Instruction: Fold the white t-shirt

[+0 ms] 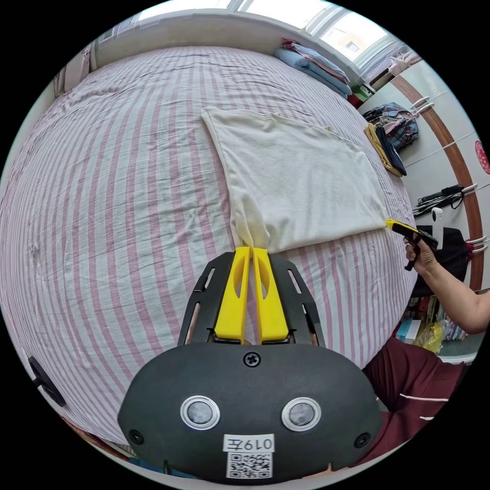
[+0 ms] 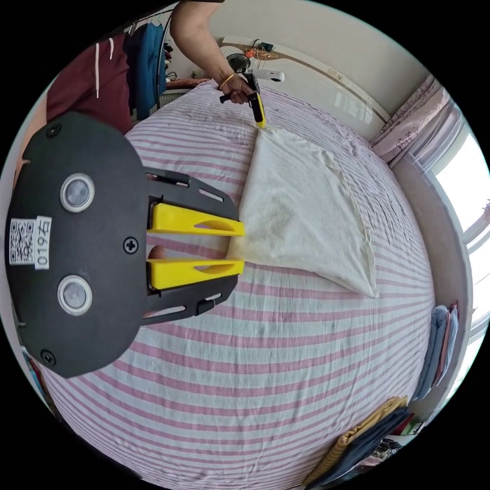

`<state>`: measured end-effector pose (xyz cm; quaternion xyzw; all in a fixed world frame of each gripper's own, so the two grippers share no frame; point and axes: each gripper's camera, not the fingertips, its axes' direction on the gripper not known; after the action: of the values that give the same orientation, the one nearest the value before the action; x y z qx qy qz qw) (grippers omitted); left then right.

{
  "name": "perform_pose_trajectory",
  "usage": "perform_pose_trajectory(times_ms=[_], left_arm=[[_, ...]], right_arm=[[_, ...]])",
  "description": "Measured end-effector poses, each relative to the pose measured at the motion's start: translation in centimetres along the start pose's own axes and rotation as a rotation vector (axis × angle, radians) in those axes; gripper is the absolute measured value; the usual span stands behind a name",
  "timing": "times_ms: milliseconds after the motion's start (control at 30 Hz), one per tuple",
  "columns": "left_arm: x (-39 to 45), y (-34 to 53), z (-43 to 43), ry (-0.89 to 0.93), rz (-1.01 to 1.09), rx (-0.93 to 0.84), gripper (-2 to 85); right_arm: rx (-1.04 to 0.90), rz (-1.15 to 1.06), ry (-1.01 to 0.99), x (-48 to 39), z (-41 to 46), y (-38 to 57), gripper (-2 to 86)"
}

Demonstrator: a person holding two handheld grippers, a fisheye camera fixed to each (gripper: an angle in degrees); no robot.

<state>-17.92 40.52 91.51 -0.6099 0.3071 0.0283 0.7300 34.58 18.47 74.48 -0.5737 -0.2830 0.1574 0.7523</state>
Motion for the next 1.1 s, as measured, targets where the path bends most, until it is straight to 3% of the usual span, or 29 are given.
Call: perform_pose_trajectory(times_ms=[133,567,700,833,1000,1100], left_arm=[[-0.8,0.0,-0.2,0.028,0.004,0.000,1.3],[-3.5,-0.9,-0.5,0.113,-0.037,-0.099,1.1],[-3.4,-1.0,0.4,0.132,-0.069,-0.117,1.1],[-2.6,-0.8,0.5,0.127,-0.037,-0.167,1.0],[-1.2,0.1,-2.3,0.081,0.002,-0.058,1.1],[2.3,-1.4,-4.1,0.028,0.065,0.094,0.9]], right_arm=[[0.007,-0.005,-0.006,0.3,0.1,-0.3,-0.3],[-0.075,-0.033,0.070,0.0,1.6,-1.8,-0.7],[-0.116,-0.014,0.051,-0.3,3.0,-2.0,0.8],[-0.147,-0.050,0.044,-0.8,3.1,-2.2,8.1],[-0.093,-0.104,0.141,-2.8,1.2,-2.0,9.2],[0.028,-0.147,0.149,-5.4,0.1,-2.8,3.7]])
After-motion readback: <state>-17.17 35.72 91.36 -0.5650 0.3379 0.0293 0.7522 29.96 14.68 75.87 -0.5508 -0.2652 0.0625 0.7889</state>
